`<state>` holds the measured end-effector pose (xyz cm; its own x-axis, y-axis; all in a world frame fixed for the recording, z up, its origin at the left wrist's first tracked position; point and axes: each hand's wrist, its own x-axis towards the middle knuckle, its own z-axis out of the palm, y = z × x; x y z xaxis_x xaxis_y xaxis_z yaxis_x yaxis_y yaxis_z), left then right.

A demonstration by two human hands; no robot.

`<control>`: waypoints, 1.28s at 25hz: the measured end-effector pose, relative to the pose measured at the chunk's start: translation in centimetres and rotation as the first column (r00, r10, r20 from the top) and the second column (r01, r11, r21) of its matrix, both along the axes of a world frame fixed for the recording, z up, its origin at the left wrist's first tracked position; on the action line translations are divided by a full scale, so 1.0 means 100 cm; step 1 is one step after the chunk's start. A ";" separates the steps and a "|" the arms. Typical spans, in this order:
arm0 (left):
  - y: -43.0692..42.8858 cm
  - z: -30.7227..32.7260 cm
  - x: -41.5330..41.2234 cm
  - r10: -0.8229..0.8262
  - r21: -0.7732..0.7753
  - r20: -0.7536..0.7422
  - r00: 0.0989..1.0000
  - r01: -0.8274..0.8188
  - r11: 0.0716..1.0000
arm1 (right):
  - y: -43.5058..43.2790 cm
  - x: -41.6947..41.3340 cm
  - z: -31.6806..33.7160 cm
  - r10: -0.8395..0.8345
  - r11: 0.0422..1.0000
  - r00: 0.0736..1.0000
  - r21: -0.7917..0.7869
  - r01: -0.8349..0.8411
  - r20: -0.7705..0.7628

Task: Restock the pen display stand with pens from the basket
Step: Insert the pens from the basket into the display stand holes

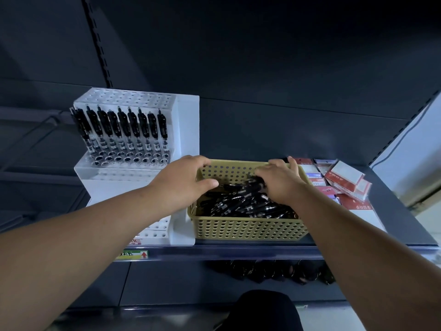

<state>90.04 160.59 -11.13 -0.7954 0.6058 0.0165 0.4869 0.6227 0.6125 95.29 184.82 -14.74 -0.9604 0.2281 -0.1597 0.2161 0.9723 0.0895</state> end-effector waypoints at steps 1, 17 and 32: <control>-0.002 0.001 0.001 0.006 0.008 0.007 1.000 -0.006 1.000 | -0.003 -0.003 0.001 -0.018 0.999 0.996 -0.043 0.014 -0.087; -0.055 0.021 0.040 -0.073 0.397 0.538 0.839 -0.176 0.901 | -0.166 0.026 0.050 -0.425 -0.470 0.886 -0.882 -0.041 0.185; -0.147 0.005 0.043 -0.078 0.436 0.772 0.630 -0.436 0.788 | -0.259 0.015 0.033 -0.403 -0.180 0.898 -0.978 0.107 0.173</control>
<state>94.37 145.87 -10.62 -0.7761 0.5293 -0.3428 -0.3579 0.0779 0.9305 96.80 158.90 -11.41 -0.9064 0.2032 -0.3703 0.3366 -0.1821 -0.9239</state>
